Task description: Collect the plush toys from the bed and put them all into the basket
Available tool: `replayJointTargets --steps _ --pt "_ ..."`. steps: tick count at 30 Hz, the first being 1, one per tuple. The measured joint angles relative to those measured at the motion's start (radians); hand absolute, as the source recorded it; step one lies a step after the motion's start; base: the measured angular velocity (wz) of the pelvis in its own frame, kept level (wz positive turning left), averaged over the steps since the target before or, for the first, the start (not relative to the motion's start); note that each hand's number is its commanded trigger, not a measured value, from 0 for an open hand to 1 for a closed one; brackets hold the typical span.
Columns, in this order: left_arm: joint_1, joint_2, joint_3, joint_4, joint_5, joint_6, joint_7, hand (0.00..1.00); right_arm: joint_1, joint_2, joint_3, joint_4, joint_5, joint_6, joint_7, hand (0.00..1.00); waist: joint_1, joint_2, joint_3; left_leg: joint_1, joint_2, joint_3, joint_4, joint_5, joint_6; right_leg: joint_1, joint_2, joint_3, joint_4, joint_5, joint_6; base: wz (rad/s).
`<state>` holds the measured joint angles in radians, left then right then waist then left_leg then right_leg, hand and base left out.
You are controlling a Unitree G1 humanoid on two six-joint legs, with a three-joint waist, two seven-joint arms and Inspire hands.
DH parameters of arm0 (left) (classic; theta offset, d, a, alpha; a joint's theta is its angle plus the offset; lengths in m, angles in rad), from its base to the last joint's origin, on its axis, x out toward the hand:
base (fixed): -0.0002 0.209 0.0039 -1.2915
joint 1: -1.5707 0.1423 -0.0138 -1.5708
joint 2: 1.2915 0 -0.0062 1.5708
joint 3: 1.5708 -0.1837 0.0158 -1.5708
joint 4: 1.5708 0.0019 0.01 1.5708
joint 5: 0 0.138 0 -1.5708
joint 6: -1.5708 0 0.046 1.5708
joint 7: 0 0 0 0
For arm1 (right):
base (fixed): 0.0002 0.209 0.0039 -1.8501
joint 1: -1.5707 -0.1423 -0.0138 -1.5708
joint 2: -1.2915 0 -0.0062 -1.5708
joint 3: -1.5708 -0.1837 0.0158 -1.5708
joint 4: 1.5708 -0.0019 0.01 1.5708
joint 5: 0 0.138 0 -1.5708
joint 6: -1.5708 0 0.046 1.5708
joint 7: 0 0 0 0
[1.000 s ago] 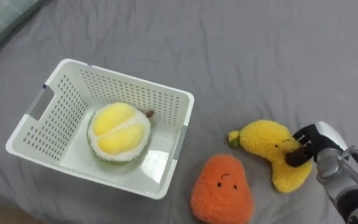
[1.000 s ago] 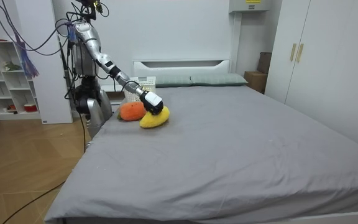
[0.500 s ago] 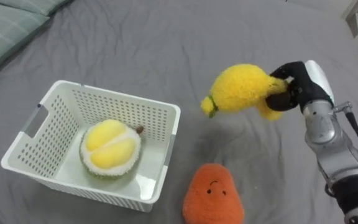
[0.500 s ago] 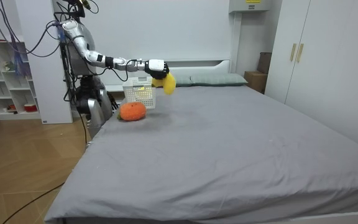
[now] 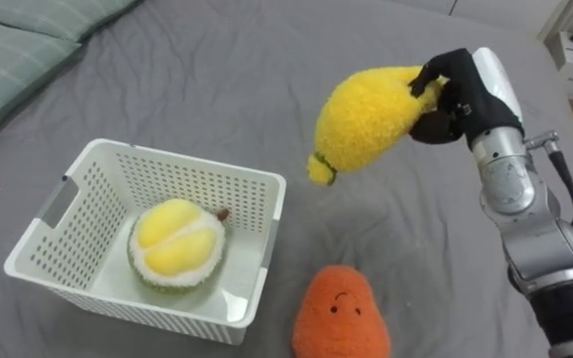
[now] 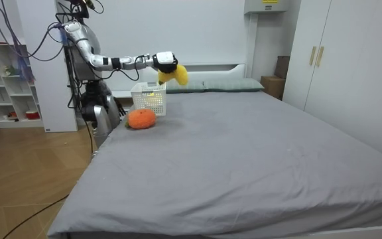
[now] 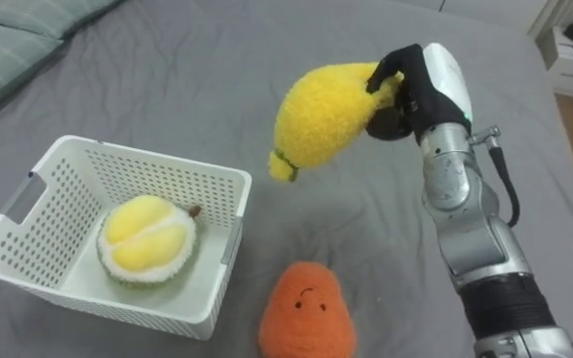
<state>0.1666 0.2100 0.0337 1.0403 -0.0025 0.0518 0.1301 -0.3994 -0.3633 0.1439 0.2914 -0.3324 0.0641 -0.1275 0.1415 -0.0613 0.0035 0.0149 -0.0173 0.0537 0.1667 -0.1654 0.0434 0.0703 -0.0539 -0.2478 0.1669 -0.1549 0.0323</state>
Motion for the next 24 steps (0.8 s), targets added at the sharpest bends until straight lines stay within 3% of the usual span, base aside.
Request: replayJointTargets --steps 10,19,24 --pt "-0.007 -0.001 0.002 -0.04 0.085 0.022 -0.03 0.0 0.0 0.004 0.091 -0.091 -0.065 0.026 0.069 1.0 0.043 0.008 0.0048 -0.004 -0.002 -0.017 0.001 0.001 -0.001 0.002 0.0 -0.005 -0.001 0.0 0.0 0.03" --pt "-0.043 -0.008 0.0 -0.04 0.179 0.025 -0.052 0.0 -0.001 0.048 0.195 -0.187 -0.121 0.04 0.153 1.0 0.083 0.0 0.0085 -0.007 -0.018 -0.069 0.014 0.002 0.0 0.036 -0.007 -0.042 -0.016 -0.002 0.002 0.17" --pt "-0.048 -0.015 0.001 -0.05 0.283 0.045 -0.057 0.0 -0.001 0.069 0.235 -0.203 -0.161 0.071 0.213 1.0 0.107 -0.003 0.0086 -0.022 -0.027 -0.094 0.022 0.005 0.004 0.035 -0.012 -0.057 -0.017 -0.003 0.005 0.15"
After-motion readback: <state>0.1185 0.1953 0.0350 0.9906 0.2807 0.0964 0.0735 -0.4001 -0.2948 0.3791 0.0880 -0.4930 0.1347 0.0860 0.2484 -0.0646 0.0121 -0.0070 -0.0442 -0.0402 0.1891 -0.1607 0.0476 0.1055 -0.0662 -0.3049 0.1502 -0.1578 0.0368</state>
